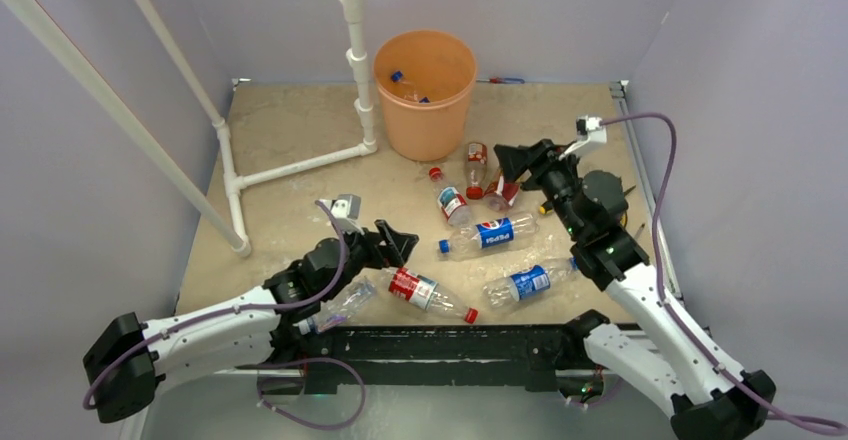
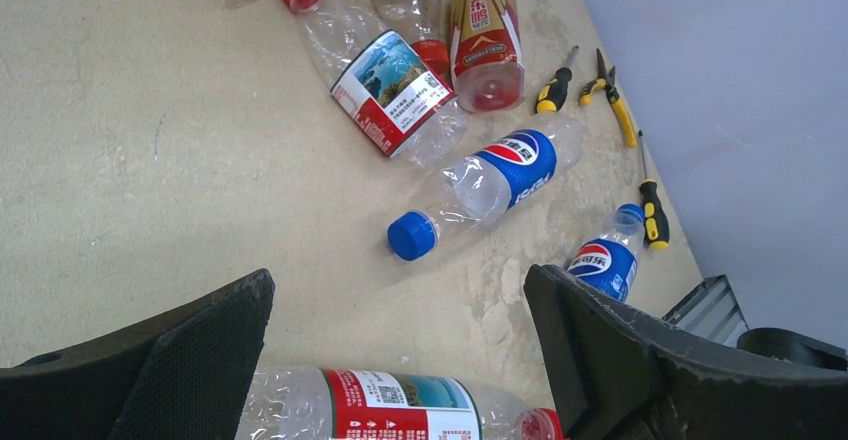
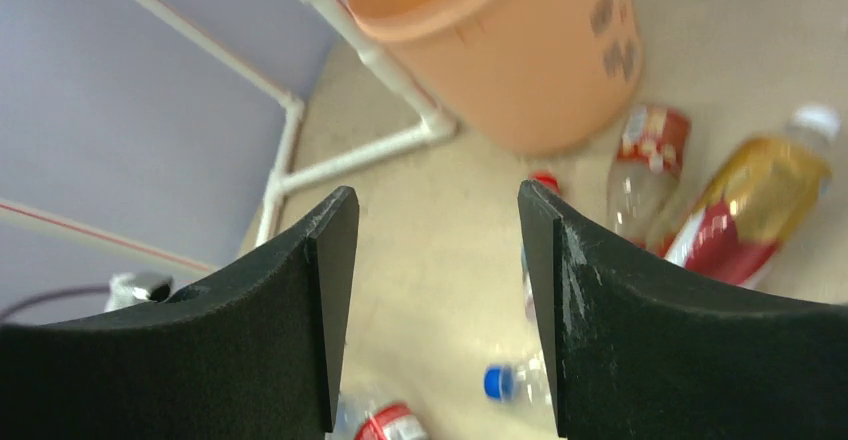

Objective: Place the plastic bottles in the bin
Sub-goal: Pick up the plastic bottle at the center of the board.

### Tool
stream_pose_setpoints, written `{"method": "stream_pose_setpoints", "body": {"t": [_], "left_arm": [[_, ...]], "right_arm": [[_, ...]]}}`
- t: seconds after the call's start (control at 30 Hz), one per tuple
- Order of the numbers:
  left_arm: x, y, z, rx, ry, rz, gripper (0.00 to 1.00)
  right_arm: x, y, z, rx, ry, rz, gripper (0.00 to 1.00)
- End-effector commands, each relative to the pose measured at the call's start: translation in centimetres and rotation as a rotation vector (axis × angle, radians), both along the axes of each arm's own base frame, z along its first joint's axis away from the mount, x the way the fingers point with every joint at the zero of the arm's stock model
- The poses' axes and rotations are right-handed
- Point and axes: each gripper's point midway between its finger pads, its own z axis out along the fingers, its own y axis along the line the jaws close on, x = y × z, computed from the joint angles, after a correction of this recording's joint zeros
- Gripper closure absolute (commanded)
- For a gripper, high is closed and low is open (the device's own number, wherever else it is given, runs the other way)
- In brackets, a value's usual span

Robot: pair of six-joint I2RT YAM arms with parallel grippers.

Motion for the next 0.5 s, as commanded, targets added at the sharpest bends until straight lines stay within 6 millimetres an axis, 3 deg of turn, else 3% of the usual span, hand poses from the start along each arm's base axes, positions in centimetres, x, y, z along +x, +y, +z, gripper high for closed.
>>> {"method": "stream_pose_setpoints", "body": {"t": [0.0,0.07,0.2,0.3,0.47], "left_arm": [[0.7,-1.1,1.8,-0.019,-0.02,-0.011,0.01],[0.7,-1.7,1.1,0.048,-0.017,-0.046,0.03],[1.5,-2.4,-0.3,0.259,0.024,-0.081,0.07],[1.2,-3.7,-0.9,0.334,0.022,-0.131,0.08],[1.1,-5.4,0.3,0.288,-0.033,-0.167,0.07]], "right_arm": [[-1.8,0.7,-7.4,0.033,0.237,0.051,0.36],[-2.6,0.3,-11.0,0.053,0.335,0.03,0.33],[-4.0,0.0,-14.1,0.118,0.41,0.025,0.26],[-4.6,-1.0,-14.6,0.158,0.407,-0.014,0.19],[-5.6,-3.1,-12.8,0.207,0.344,-0.087,0.1]]}}
